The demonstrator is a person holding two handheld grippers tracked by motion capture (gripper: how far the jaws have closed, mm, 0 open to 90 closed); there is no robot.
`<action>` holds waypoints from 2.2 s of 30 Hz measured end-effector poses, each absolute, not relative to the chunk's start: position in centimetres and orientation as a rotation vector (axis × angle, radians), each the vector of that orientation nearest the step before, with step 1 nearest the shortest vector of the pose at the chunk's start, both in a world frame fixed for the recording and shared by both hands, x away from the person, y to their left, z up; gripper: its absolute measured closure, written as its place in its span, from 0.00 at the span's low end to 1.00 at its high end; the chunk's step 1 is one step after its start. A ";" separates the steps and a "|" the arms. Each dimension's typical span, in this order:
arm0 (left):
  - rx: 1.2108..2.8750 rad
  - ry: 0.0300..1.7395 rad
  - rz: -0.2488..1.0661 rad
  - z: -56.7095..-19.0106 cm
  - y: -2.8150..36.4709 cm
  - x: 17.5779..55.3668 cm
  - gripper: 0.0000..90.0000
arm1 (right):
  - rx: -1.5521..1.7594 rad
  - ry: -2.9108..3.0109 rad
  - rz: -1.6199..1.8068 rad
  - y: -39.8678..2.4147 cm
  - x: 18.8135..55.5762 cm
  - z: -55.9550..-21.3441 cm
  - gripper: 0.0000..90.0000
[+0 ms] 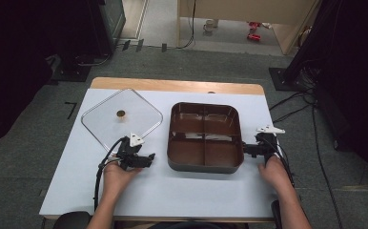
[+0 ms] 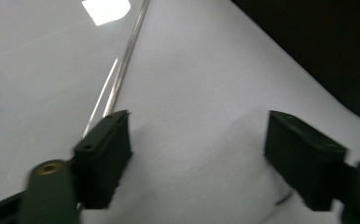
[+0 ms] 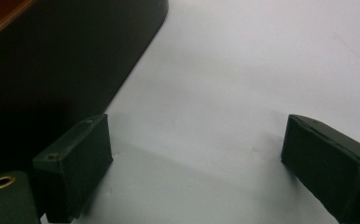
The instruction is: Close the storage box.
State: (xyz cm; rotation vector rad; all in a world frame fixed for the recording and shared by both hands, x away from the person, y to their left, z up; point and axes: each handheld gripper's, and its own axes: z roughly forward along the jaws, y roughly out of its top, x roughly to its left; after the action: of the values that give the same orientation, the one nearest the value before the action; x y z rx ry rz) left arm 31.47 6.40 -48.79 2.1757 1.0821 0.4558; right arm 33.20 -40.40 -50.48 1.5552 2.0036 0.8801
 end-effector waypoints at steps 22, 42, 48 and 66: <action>2.149 1.033 0.332 -44.9 8.6 34.7 0.40 | 1.554 2.003 0.878 -40.4 33.2 -50.5 0.09; 2.119 1.050 0.334 -43.9 9.5 38.6 0.43 | 1.552 2.004 0.876 -40.4 33.2 -50.5 0.09; 2.079 1.082 0.350 -44.0 10.6 40.3 0.46 | 1.552 2.004 0.875 -40.4 33.2 -50.5 0.09; 2.037 1.175 0.481 -44.8 14.2 45.2 0.49 | 1.551 2.002 0.877 -40.4 33.2 -50.5 0.09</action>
State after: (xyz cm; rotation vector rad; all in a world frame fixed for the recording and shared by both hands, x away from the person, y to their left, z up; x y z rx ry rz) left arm 45.16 14.15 -44.83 2.0365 1.1752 0.4815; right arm 33.17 -40.37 -50.47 1.5511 2.0021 0.8769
